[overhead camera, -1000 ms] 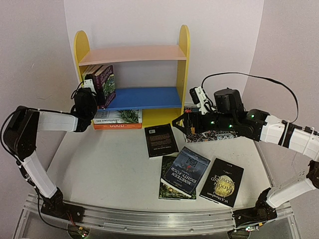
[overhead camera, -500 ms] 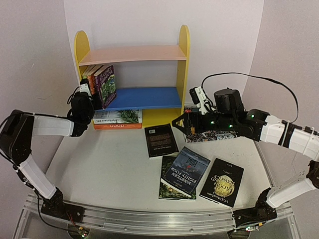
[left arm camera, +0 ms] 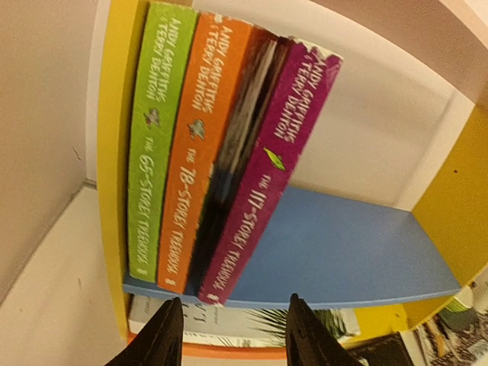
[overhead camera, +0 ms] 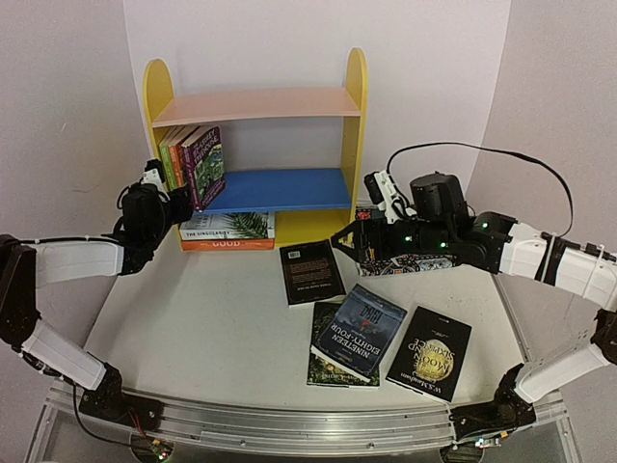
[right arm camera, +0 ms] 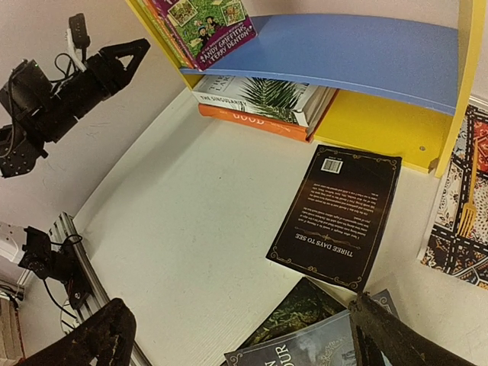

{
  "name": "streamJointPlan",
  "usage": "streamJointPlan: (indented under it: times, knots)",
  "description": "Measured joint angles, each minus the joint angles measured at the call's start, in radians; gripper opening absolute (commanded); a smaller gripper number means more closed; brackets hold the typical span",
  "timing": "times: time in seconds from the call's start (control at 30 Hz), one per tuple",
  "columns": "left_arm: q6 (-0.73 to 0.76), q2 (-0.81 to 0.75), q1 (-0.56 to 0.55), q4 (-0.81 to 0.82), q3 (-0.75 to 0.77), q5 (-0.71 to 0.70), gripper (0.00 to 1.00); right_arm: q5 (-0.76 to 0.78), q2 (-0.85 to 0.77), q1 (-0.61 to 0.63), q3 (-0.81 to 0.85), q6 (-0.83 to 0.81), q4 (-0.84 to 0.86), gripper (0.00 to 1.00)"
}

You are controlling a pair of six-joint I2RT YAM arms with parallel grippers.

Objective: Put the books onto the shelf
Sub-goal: Place the book in the book pile on the shelf, then pick up the book from the book pile.

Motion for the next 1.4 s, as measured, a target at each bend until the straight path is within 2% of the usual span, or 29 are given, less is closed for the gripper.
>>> streamJointPlan:
  times: [0.13,0.23,0.33,0.47,0.7,0.93,1.4]
  knots:
    - [-0.085,-0.068,0.000,-0.110,-0.015,0.138,0.60,0.009,0.020,0.000,0.000,0.012,-0.002,0.98]
    - [-0.143,-0.085,0.000,-0.157,-0.035,0.264,0.73,0.031,0.047,0.000,0.000,0.024,-0.018,0.98]
    - [-0.206,-0.084,-0.003,-0.212,-0.063,0.401,0.82,0.043,0.114,-0.005,0.018,0.041,-0.064,0.98]
    - [-0.270,-0.053,-0.036,-0.259,-0.071,0.512,0.93,0.039,0.245,-0.028,0.072,0.078,-0.130,0.96]
    - [-0.352,0.077,-0.133,-0.285,-0.045,0.634,0.94,-0.001,0.436,-0.119,0.159,0.143,-0.178,0.84]
    - [-0.430,0.232,-0.153,-0.296,0.024,0.734,0.92,-0.040,0.571,-0.168,0.261,0.180,-0.180,0.74]
    - [-0.586,0.423,-0.206,-0.303,0.154,0.826,0.90,-0.073,0.755,-0.208,0.362,0.227,-0.179,0.62]
